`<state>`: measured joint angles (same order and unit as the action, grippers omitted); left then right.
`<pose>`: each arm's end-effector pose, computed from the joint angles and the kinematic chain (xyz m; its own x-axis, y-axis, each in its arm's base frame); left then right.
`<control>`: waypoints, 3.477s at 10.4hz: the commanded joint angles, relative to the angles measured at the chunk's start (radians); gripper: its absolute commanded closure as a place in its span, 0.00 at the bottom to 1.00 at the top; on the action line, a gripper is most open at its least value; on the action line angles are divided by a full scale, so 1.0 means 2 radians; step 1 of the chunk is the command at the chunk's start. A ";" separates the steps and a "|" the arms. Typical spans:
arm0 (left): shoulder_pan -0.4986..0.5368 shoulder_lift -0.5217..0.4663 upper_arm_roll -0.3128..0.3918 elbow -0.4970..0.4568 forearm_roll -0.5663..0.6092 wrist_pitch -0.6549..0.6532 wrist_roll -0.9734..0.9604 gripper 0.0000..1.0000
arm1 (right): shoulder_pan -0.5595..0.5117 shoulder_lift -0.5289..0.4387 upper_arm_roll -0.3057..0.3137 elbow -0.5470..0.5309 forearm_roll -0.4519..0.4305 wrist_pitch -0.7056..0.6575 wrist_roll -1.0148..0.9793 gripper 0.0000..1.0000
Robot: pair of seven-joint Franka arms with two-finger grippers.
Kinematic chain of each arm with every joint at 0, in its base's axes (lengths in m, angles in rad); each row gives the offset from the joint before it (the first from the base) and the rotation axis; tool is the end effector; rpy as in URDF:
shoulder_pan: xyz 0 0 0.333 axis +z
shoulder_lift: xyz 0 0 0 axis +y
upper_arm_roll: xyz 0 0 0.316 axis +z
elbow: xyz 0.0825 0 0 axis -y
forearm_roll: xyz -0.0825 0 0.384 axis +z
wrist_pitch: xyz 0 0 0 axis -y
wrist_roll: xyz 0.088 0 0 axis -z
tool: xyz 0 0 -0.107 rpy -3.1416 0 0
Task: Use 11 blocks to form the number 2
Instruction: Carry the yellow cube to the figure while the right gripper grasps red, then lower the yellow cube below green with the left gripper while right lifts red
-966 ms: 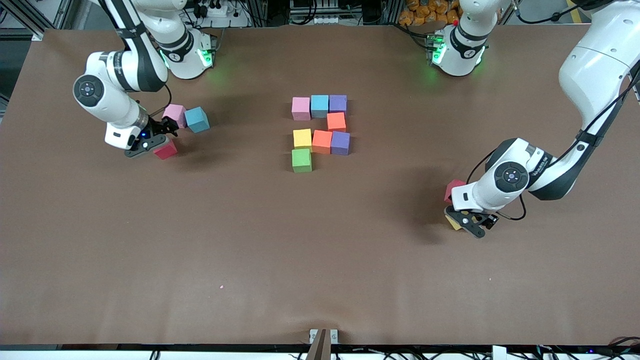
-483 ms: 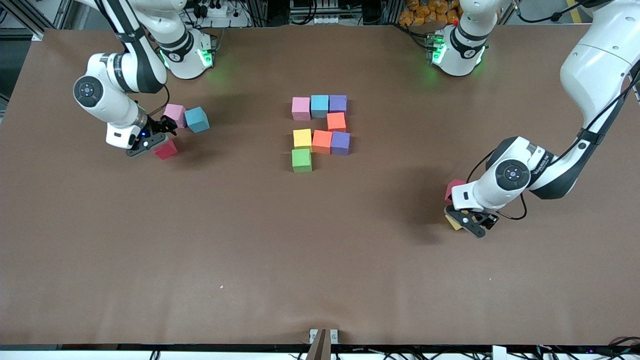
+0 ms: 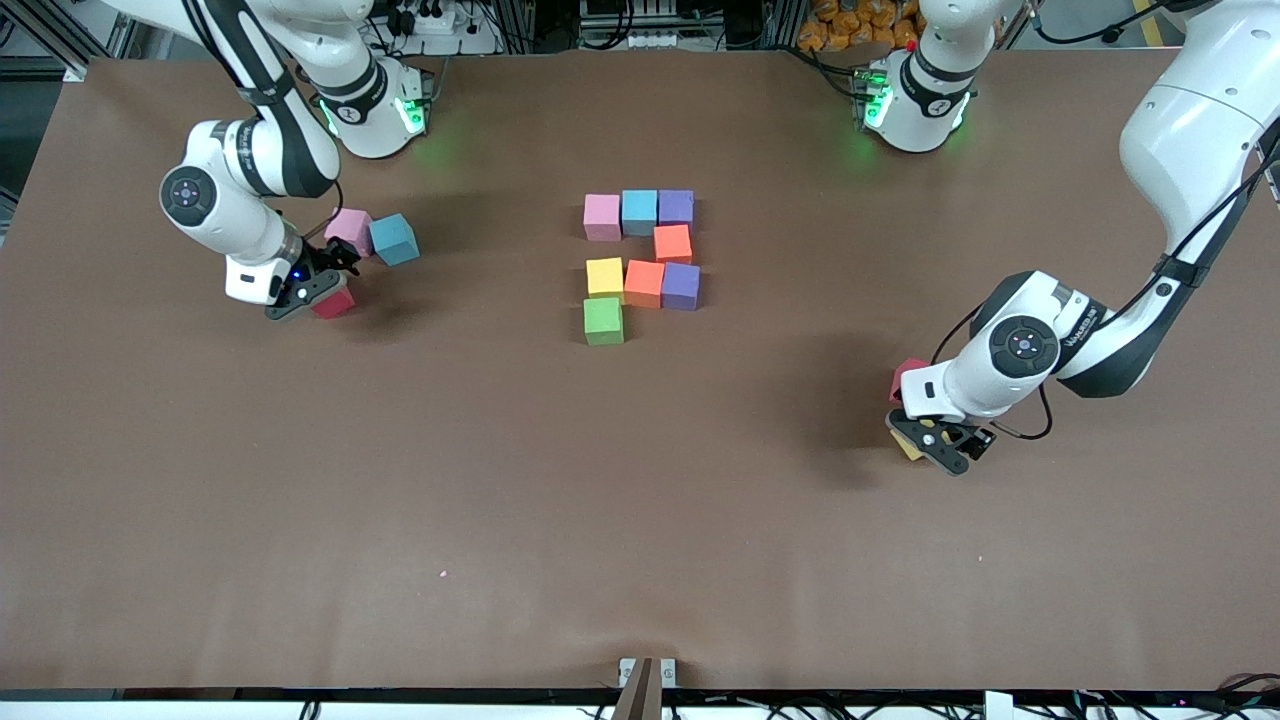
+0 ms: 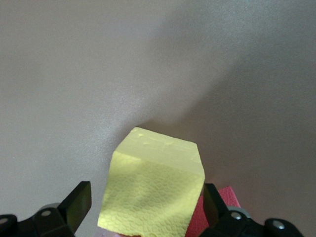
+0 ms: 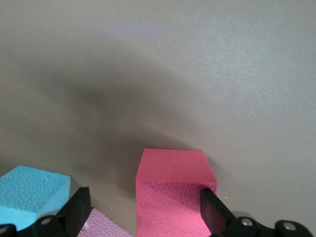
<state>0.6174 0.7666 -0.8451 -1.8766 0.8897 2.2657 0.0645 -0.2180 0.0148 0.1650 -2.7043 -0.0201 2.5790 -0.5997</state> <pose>0.6194 -0.0929 0.2074 0.7186 -0.6948 -0.0309 -0.6940 -0.7134 -0.0974 0.3916 -0.0201 0.2132 0.8365 0.5350 -0.1184 0.5299 -0.8448 -0.0739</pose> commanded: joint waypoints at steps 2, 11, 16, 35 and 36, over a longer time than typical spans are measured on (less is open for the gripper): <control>0.007 -0.010 -0.005 -0.009 0.012 0.005 0.005 0.08 | -0.024 0.008 0.008 -0.002 0.000 0.005 -0.021 0.00; -0.037 -0.007 -0.005 0.035 -0.030 0.005 -0.027 0.48 | -0.038 -0.001 0.009 0.025 0.002 -0.052 -0.016 0.00; -0.147 -0.007 -0.002 0.075 -0.089 0.002 -0.227 0.49 | -0.038 0.006 0.008 0.024 0.002 -0.043 -0.017 0.00; -0.651 0.055 0.294 0.301 -0.304 -0.025 -0.776 0.53 | -0.036 0.020 0.009 0.053 0.001 -0.053 -0.021 0.61; -0.652 0.058 0.294 0.301 -0.304 -0.025 -0.775 0.53 | -0.034 0.022 0.009 0.083 0.001 -0.089 -0.021 0.61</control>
<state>-0.6663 0.8651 -0.2755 -1.3097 0.3078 2.2317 -1.5126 -0.2711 0.0963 0.1675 -2.5977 -0.0201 2.4992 -0.6280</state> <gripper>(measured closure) 0.449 0.405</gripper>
